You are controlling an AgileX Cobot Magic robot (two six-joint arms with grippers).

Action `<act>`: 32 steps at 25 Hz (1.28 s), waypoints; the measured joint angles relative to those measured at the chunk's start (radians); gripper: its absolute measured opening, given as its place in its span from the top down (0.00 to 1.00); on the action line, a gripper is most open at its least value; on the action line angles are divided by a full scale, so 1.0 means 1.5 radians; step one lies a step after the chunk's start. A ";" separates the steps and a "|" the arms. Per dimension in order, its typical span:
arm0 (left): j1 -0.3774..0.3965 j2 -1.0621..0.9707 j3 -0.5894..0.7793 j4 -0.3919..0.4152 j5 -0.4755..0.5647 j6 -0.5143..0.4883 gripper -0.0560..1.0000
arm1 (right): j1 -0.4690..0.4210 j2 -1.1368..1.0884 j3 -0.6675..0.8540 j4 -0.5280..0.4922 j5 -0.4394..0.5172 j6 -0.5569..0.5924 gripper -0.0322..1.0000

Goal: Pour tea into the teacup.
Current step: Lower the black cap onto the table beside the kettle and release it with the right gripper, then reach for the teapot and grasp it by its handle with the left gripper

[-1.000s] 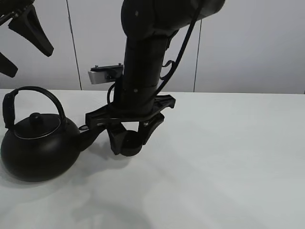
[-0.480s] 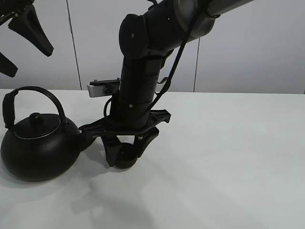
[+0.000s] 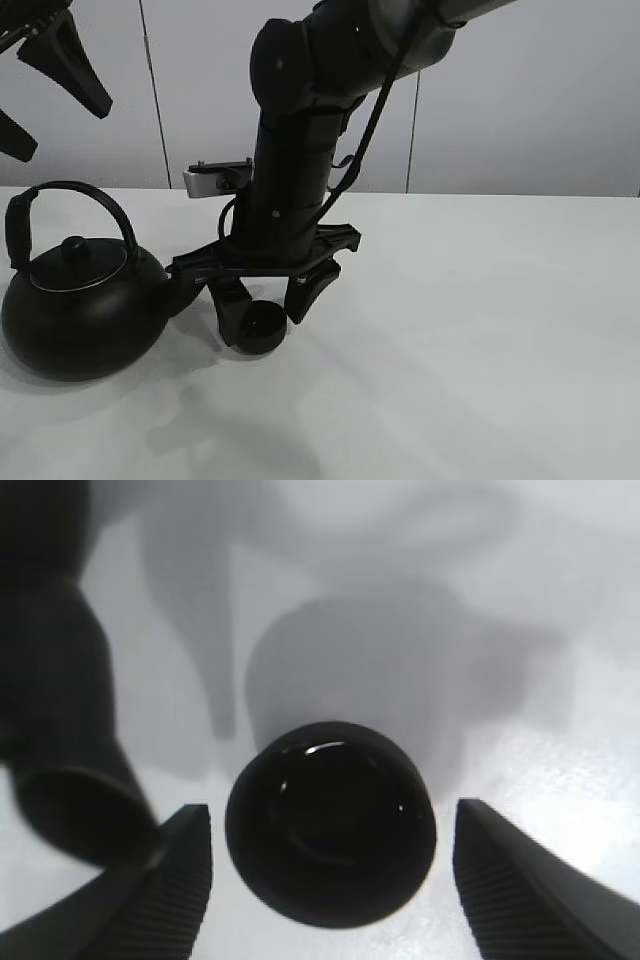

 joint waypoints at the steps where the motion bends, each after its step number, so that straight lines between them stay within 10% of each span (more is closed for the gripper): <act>1: 0.000 0.000 0.000 0.000 0.000 0.000 0.40 | 0.000 -0.006 0.000 -0.001 0.000 0.000 0.51; 15: 0.000 0.000 0.000 0.000 0.000 0.000 0.40 | -0.080 -0.091 0.000 -0.048 0.032 0.005 0.51; 32: 0.000 0.000 0.000 0.000 0.000 0.000 0.40 | -0.459 -0.319 0.000 -0.110 0.133 -0.058 0.51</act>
